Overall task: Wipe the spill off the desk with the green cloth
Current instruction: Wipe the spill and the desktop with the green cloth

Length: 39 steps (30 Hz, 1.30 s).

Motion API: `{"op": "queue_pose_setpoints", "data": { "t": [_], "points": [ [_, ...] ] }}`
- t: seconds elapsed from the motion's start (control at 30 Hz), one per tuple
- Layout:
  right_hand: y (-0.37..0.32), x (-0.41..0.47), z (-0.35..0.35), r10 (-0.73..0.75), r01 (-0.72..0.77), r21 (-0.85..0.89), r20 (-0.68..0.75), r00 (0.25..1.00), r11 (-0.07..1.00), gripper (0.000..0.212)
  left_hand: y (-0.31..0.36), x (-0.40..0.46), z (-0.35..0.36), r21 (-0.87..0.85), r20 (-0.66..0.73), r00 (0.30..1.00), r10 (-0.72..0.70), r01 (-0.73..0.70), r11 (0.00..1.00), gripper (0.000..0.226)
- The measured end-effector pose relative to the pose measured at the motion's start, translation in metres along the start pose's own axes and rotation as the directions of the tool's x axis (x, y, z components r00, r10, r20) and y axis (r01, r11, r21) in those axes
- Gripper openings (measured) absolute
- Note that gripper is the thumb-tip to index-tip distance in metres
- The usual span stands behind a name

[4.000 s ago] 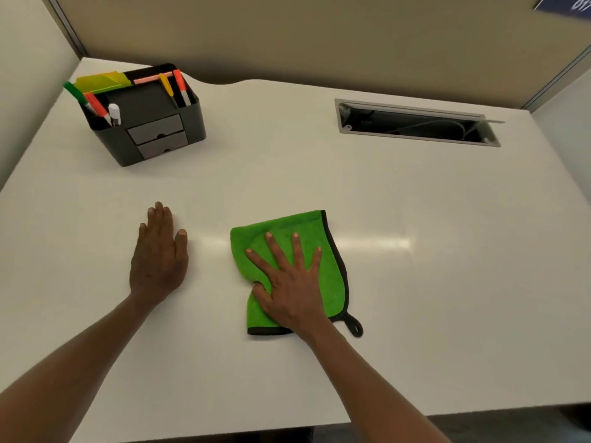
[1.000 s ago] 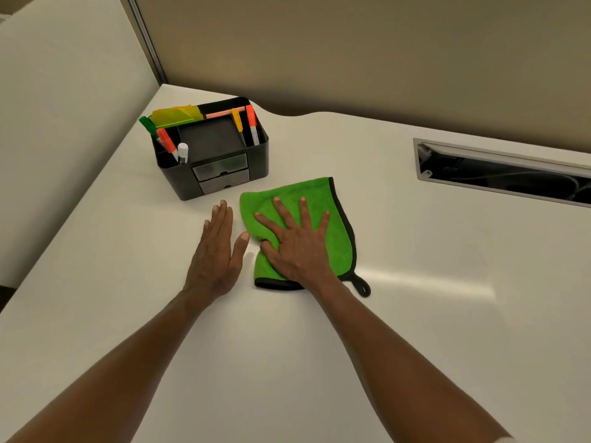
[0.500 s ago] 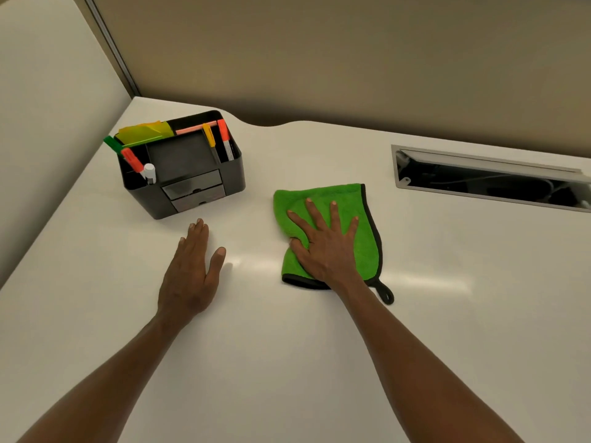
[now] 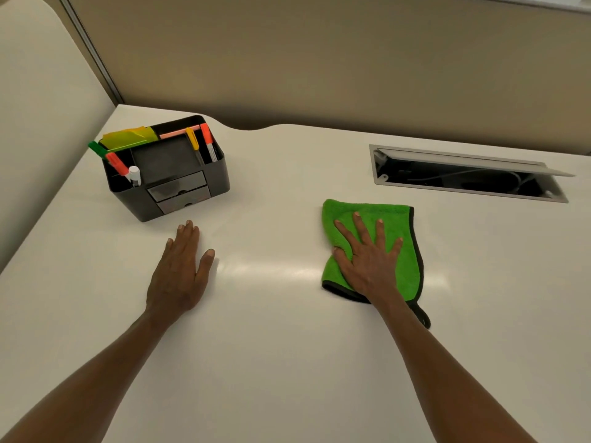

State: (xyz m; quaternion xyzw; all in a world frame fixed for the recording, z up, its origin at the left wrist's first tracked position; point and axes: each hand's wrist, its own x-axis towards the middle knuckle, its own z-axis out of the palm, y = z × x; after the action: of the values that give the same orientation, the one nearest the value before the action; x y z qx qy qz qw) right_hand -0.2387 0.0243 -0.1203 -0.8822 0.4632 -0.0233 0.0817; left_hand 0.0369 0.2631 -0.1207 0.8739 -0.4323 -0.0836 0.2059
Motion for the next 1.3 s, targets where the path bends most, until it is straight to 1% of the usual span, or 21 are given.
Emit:
{"op": "queue_pose_setpoints", "data": {
  "t": [0.23,0.43,0.6,0.7,0.8,0.87,1.0,1.13,1.3],
  "points": [
    [0.024,-0.020,-0.004,-0.003,0.003,-0.003,-0.007,1.000,1.000,0.060,0.001,-0.001,-0.001,-0.002,0.008,1.000,-0.006,0.006,1.000,0.075],
    [0.034,-0.005,-0.009,-0.020,0.020,-0.015,0.023,1.000,1.000,0.061,0.002,0.000,-0.001,-0.014,-0.002,1.000,-0.020,0.020,1.000,0.075],
    [0.043,0.031,-0.015,0.041,-0.040,-0.016,0.034,0.999,0.999,0.061,0.002,0.002,-0.001,-0.010,-0.013,1.000,-0.022,0.022,1.000,0.074],
    [0.037,0.047,-0.013,0.098,-0.097,-0.021,0.020,0.995,0.995,0.062,0.003,0.003,0.000,-0.010,-0.019,1.000,-0.024,0.024,1.000,0.073],
    [0.024,0.061,-0.009,0.124,-0.124,-0.021,0.024,0.992,0.992,0.063,0.001,0.004,0.001,-0.007,-0.019,0.999,-0.027,0.027,1.000,0.074],
    [0.012,0.071,-0.006,0.111,-0.111,-0.019,0.026,0.993,0.994,0.063,0.001,0.003,0.001,-0.008,-0.022,0.999,-0.024,0.024,1.000,0.076],
    [-0.020,0.096,-0.002,0.032,-0.031,-0.028,0.032,0.999,0.999,0.065,0.002,0.003,0.001,-0.016,-0.038,0.999,-0.022,0.021,1.000,0.079],
    [-0.042,0.124,0.002,-0.035,0.035,-0.018,0.034,0.999,0.999,0.065,0.003,0.004,0.000,-0.027,-0.049,0.998,-0.027,0.026,0.999,0.077],
    [-0.063,0.165,0.002,-0.070,0.070,0.003,0.027,0.997,0.998,0.066,0.005,0.004,-0.002,-0.030,-0.063,0.998,-0.019,0.017,0.999,0.073]
  ]
}}
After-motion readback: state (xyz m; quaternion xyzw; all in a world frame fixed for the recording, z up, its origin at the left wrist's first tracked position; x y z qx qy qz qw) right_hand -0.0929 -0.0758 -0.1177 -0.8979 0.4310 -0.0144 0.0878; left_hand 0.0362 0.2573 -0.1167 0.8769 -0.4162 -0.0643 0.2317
